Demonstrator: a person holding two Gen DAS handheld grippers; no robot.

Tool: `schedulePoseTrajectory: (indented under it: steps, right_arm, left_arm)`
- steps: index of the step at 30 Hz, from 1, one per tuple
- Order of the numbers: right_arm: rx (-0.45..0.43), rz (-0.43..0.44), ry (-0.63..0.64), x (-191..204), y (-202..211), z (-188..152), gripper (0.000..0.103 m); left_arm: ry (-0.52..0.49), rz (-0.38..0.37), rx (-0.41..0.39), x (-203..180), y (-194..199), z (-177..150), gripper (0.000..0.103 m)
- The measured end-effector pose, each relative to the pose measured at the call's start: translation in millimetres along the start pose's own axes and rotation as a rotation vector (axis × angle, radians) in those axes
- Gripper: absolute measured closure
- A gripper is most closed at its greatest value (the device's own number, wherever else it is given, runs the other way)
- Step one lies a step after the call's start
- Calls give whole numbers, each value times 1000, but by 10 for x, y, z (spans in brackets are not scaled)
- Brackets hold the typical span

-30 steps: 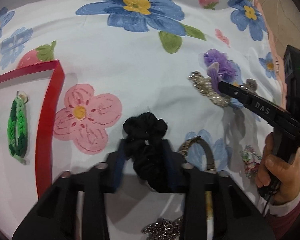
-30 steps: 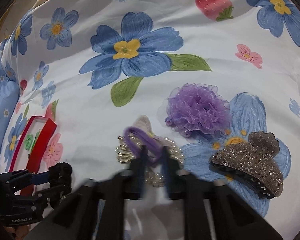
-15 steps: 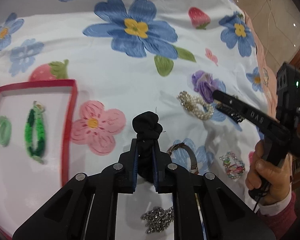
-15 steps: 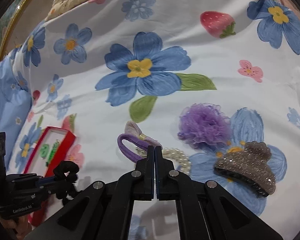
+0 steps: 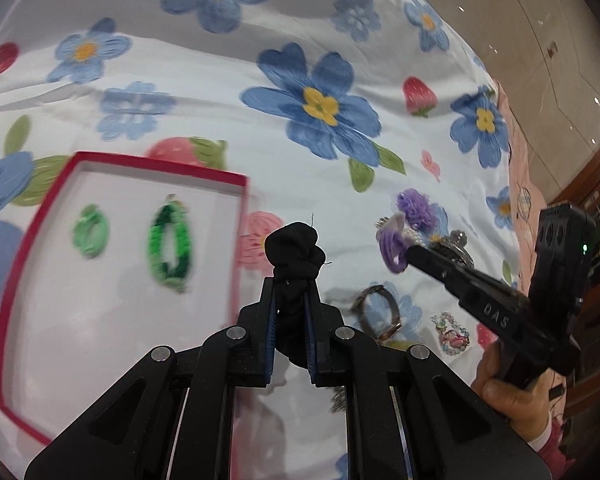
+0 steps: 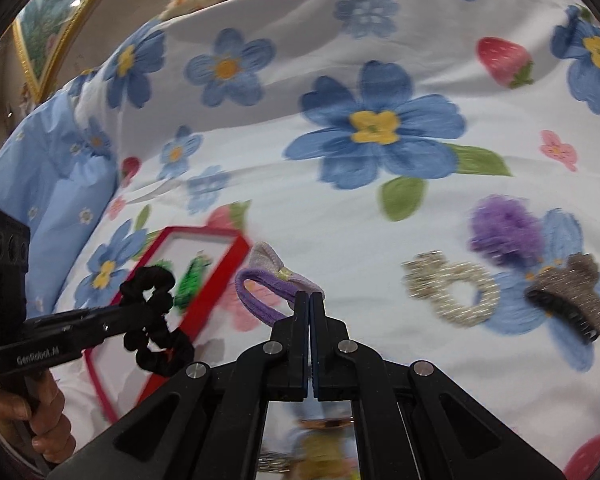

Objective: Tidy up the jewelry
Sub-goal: 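Place the black scrunchie and purple hair tie in the tray, open both tools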

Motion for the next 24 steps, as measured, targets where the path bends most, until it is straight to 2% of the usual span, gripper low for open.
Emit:
schedulePoseTrajectory:
  steps: [11,24]
  right_arm:
    - [42,100,45,722,-105,-150,103]
    - [102,143,149,1406,-404,-209,103]
  left_arm:
    - [88,53,-54,599,456,-120,93]
    - [165,94,-71,1177,565,-162,93]
Point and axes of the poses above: each gripper's, at about its wrist camera, not at the fingertips, and y roughly against the way its jaws point, x to its left, z to its top, the point moved 3 cm from there along -y, roughly the way its jaws point, and after that the axes turned 5 degrees about -z, right-handed, at the moved point
